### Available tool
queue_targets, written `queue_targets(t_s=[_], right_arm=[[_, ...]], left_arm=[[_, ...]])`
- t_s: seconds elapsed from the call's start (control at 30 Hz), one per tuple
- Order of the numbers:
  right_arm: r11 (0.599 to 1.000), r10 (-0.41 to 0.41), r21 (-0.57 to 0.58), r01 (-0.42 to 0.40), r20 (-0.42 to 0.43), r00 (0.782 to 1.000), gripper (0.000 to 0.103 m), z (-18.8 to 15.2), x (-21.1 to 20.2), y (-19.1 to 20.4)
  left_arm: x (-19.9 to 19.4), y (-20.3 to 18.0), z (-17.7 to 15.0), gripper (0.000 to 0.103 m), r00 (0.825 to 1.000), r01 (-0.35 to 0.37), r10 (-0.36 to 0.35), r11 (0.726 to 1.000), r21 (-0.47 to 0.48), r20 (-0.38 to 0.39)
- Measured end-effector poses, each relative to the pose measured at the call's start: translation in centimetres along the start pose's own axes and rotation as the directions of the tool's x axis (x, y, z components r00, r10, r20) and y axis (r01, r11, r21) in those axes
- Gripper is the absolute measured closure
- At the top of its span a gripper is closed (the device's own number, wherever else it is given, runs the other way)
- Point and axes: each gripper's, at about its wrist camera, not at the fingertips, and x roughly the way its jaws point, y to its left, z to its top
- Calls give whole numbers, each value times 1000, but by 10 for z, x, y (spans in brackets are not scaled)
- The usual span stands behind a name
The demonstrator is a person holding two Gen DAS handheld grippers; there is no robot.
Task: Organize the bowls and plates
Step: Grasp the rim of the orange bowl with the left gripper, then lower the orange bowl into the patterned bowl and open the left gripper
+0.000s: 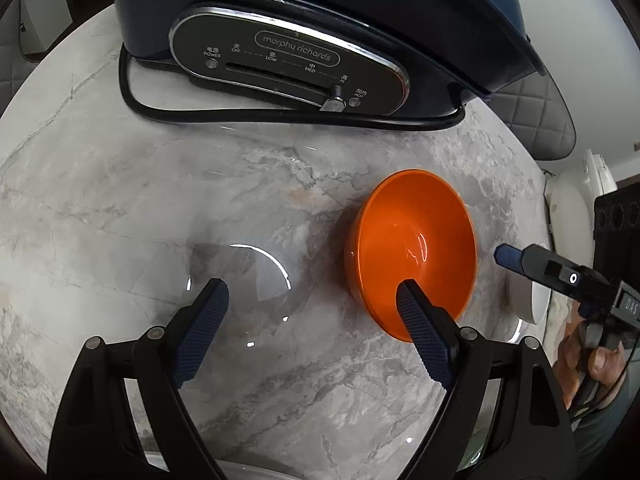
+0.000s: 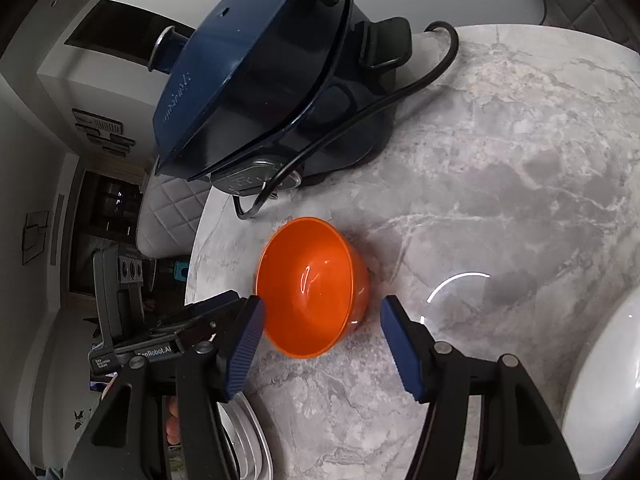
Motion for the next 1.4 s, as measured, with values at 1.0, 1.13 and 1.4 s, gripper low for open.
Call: queue_targets(t_s=[1.0, 1.13, 1.4], right_arm=[[997, -59, 35, 63, -95, 994, 87, 16, 51, -22], [997, -63, 38, 66, -92, 994, 87, 14, 51, -22], [997, -66, 45, 69, -77, 995, 87, 10, 40, -19]], left_arm=[[58, -31, 18, 87, 998, 30, -25, 995, 100, -49], [61, -40, 15, 87, 999, 24, -19, 994, 111, -48], [52, -52, 8, 87, 999, 17, -13, 993, 119, -30]])
